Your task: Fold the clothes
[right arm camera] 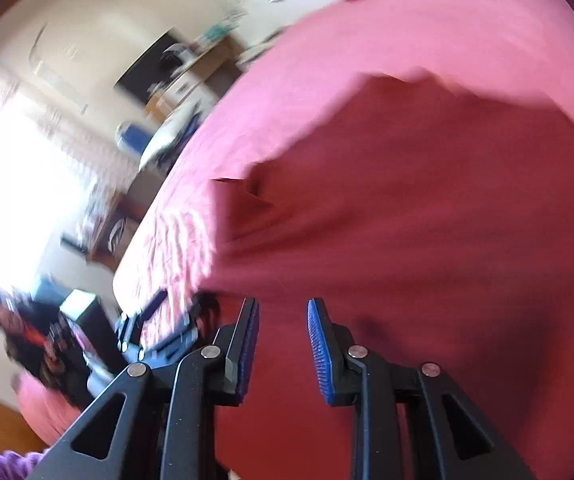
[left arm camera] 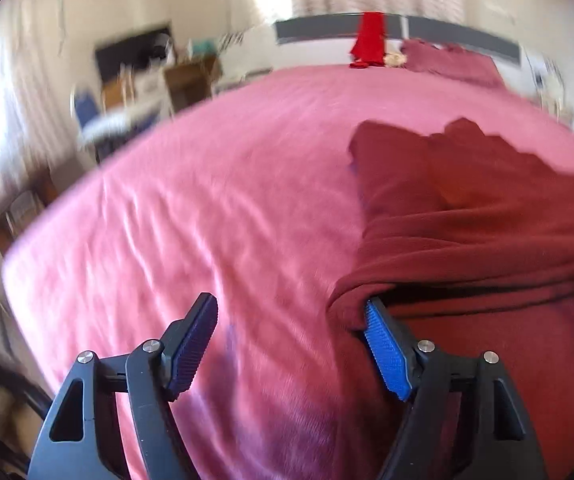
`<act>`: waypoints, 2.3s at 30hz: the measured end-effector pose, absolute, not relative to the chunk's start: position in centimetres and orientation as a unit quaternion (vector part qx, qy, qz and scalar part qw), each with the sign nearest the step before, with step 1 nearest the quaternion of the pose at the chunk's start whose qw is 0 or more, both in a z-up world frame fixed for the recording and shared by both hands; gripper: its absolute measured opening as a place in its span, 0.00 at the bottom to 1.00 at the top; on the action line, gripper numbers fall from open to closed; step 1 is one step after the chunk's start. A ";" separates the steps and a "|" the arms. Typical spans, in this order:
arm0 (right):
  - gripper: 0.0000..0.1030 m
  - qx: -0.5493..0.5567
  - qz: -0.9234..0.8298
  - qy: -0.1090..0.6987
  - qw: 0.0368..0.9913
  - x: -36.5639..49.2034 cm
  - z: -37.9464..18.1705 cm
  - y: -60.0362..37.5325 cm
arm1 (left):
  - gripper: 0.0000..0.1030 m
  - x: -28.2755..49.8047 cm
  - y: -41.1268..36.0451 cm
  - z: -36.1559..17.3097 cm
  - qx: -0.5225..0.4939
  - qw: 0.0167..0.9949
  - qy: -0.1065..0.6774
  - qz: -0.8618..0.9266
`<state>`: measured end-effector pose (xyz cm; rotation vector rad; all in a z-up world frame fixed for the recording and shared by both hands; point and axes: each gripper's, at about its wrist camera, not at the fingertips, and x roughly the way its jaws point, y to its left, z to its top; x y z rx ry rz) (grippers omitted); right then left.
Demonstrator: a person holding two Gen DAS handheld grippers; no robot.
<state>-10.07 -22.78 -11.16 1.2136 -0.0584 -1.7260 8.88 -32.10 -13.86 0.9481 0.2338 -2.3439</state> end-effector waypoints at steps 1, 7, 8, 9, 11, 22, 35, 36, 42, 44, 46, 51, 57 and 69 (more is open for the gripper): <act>0.26 0.487 -0.712 0.006 0.506 -10.1 -10.4 -24.9 | 0.73 9.1 -32.1 -13.8 0.352 0.294 0.097 -0.883; 0.26 0.399 -0.696 0.254 0.540 -9.6 -8.3 -39.6 | 0.73 9.4 -30.5 -13.3 0.310 0.271 0.065 -0.909; 0.26 0.392 -0.692 0.285 0.534 -9.7 -8.5 -41.4 | 0.73 9.3 -30.6 -13.5 0.312 0.273 0.062 -0.908; 0.26 0.394 -0.687 0.309 0.526 -10.1 -8.9 -43.1 | 0.73 9.2 -30.9 -13.7 0.313 0.273 0.067 -0.907; 0.26 0.439 -0.656 0.330 0.518 -11.2 -10.5 -45.9 | 0.74 8.6 -31.4 -14.0 0.318 0.269 0.087 -0.905; 0.00 0.532 -0.608 0.229 0.543 -13.0 -13.7 -54.0 | 0.85 8.8 -32.4 -15.1 0.333 0.327 0.121 -0.876; 0.25 0.523 -0.536 0.395 0.533 -12.1 -12.1 -52.3 | 0.85 8.8 -31.6 -13.6 0.303 0.322 0.094 -0.892; 0.25 0.513 -0.530 0.426 0.523 -11.7 -12.4 -52.0 | 0.85 8.8 -31.3 -13.3 0.296 0.323 0.084 -0.895; 0.05 0.508 -0.502 0.488 0.501 -10.0 -15.9 -52.2 | 0.85 8.2 -30.9 -13.3 0.299 0.329 0.041 -0.895; 0.03 0.522 -0.521 0.438 0.514 -10.7 -15.4 -52.6 | 0.85 7.8 -31.3 -13.8 0.314 0.337 0.043 -0.886; 0.03 0.531 -0.540 0.390 0.524 -11.4 -14.9 -53.1 | 0.85 7.8 -31.8 -14.3 0.322 0.358 0.046 -0.876; 0.00 0.551 -0.582 0.288 0.524 -13.7 -14.5 -55.5 | 0.85 8.3 -33.1 -14.8 0.333 0.405 0.061 -0.849; 0.20 0.534 -0.596 0.231 0.554 -15.0 -13.4 -55.6 | 0.85 8.6 -33.0 -14.8 0.332 0.403 0.063 -0.850; 0.24 0.536 -0.533 0.350 0.553 -11.9 -14.4 -51.8 | 0.85 7.4 -30.6 -14.7 0.348 0.349 0.008 -0.870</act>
